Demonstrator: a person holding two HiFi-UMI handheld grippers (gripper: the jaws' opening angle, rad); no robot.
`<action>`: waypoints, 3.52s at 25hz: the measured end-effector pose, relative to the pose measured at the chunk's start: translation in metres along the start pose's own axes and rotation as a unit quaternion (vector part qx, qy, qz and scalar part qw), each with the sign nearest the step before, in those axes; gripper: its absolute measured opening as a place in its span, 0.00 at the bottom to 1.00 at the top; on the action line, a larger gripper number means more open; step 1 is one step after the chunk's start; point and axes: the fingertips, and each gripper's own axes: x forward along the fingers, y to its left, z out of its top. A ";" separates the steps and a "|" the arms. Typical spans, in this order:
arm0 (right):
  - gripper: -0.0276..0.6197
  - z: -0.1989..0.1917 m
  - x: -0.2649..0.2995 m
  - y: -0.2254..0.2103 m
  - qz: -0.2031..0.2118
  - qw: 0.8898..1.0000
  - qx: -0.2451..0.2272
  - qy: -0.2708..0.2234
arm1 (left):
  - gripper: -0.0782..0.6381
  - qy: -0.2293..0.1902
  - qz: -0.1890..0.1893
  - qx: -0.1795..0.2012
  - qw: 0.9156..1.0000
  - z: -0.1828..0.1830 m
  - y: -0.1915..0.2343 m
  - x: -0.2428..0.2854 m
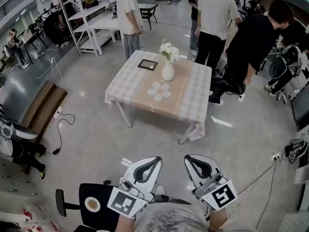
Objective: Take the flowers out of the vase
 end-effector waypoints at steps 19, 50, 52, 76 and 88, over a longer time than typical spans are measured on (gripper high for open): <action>0.07 -0.007 0.074 -0.060 0.006 1.000 -0.001 -0.006 | 0.12 -0.017 0.001 0.021 1.000 0.003 0.070 0.065; 0.07 -0.017 0.140 -0.217 0.073 0.997 0.010 -0.020 | 0.12 -0.002 0.050 0.033 0.998 0.005 0.123 0.222; 0.07 -0.019 0.146 -0.221 0.072 0.997 0.011 -0.021 | 0.12 -0.002 0.049 0.035 0.998 0.004 0.129 0.227; 0.07 -0.035 0.268 -0.291 0.034 0.999 0.010 0.008 | 0.12 0.029 0.009 0.001 1.000 -0.006 0.251 0.303; 0.07 -0.041 0.316 -0.310 0.002 1.000 0.009 0.020 | 0.12 0.019 -0.026 0.000 0.999 -0.008 0.305 0.327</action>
